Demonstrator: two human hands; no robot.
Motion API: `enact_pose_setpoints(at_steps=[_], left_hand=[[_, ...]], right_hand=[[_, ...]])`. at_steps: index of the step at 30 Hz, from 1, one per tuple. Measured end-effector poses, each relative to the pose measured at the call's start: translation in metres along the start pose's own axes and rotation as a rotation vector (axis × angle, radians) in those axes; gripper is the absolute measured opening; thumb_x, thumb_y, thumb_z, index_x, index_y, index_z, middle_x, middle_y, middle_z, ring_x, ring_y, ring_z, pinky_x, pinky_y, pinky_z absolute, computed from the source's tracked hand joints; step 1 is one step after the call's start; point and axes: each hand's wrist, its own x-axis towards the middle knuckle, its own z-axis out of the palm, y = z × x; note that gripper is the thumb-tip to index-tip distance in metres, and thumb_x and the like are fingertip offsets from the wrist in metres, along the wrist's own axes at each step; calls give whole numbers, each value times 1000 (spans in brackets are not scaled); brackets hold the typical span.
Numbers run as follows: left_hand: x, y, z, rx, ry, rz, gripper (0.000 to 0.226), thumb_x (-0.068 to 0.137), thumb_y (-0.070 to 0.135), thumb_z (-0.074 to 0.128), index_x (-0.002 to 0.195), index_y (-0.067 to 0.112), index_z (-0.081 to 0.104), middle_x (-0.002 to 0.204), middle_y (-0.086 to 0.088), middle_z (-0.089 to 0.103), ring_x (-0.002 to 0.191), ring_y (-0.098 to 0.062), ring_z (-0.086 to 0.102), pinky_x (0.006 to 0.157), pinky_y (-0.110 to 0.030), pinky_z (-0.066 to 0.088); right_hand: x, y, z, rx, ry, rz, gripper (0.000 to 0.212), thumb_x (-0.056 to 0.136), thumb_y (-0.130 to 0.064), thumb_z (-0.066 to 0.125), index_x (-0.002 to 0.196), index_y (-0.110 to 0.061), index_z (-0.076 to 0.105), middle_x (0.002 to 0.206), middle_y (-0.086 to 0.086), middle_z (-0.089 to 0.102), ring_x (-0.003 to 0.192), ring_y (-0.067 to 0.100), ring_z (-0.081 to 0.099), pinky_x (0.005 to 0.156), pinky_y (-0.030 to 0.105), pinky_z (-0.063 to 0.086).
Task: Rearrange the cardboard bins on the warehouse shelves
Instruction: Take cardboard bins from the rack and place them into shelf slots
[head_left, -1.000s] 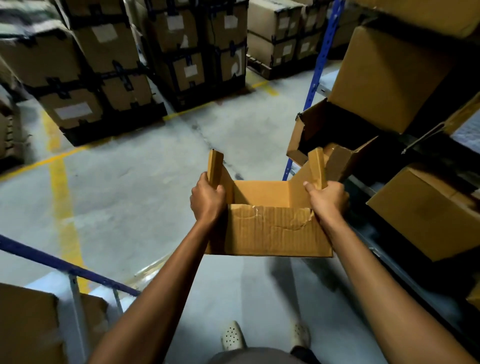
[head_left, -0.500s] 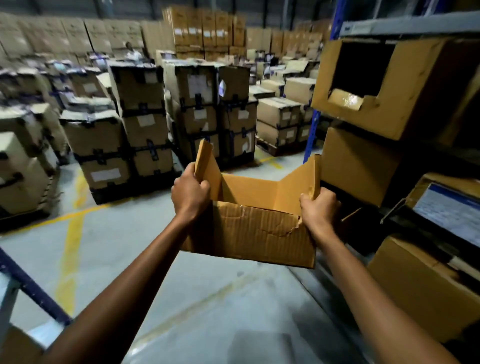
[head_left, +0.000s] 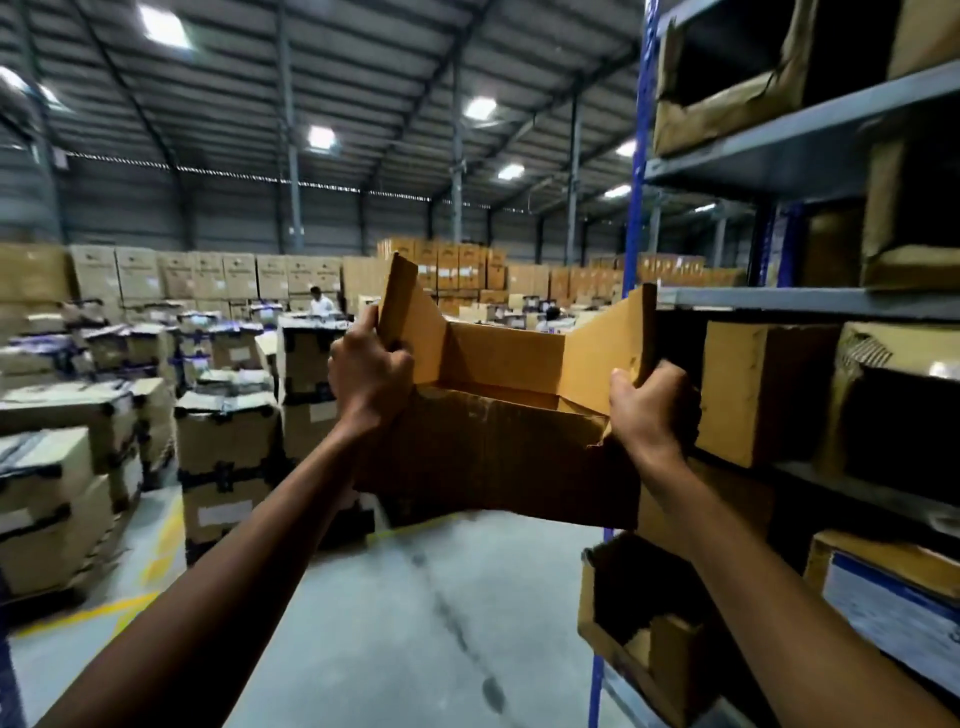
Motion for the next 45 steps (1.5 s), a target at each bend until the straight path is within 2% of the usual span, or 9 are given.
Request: enact_pose_setpoints(at_steps=[5,8,13,18,24,32,37,41,45], left_hand=[[51,39,-12,-73,85,118,29,74,6,59,102,11,62,82,-14,64,74,-33,61,58,-30,39],[69,62,-17,-117,156,156,33,75,5,61,107,10,64,89,-15,68,78,-32,62,61,-29,37],[88,93,-20,-175,289,234,26,78,7,58,103,9,65,87,-15,69,78,-33,64,61,-31,43],[100,125,-12,-257,357,274,30,77,5,60,106,10,65,92,-15,72,83,-34,67,68,-40,55],[100,152,13,-385,333,298,34,71,22,57,103,12,64,90,-13,72,81,-33,67,65,-42,55],[90,162,79,-547,228,246,30,72,19,63,101,12,66,87,-12,72,77,-32,67,63,-39,53],[101,147,129,-637,160,194,35,68,25,51,97,14,66,81,-14,70,73,-34,65,60,-39,51],[130,113,160,-670,106,133,36,67,26,52,98,13,65,81,-14,70,73,-32,64,65,-41,53],[162,78,176,-713,92,107,36,68,27,55,100,12,66,79,-14,69,70,-31,63,63,-38,51]], right_hand=[[37,-50,-13,88,-33,-92,29,95,-34,54,111,-10,53,110,13,60,101,29,60,85,44,52],[58,-74,-27,40,-7,-139,30,97,-30,54,112,-4,56,104,13,62,95,27,61,73,33,46],[83,-103,-51,-19,156,-249,30,92,-38,59,98,-9,64,96,12,68,88,32,66,76,47,55],[103,-116,-79,-12,231,-327,28,94,-36,58,97,-8,60,95,14,67,85,30,65,69,38,52],[115,-117,-114,-57,333,-381,28,94,-32,59,87,-5,63,79,8,61,70,21,56,61,29,38],[127,-97,-128,-197,437,-380,24,94,-31,60,93,-7,64,92,14,70,82,32,67,65,34,49],[138,-87,-107,-286,480,-355,26,95,-33,58,92,-9,66,90,11,70,77,28,66,63,27,44],[136,-97,-67,-366,524,-432,28,94,-36,57,93,-10,67,87,10,71,76,28,68,69,42,56],[134,-112,-18,-427,531,-467,25,94,-35,57,95,-10,65,86,8,69,77,26,67,68,41,57]])
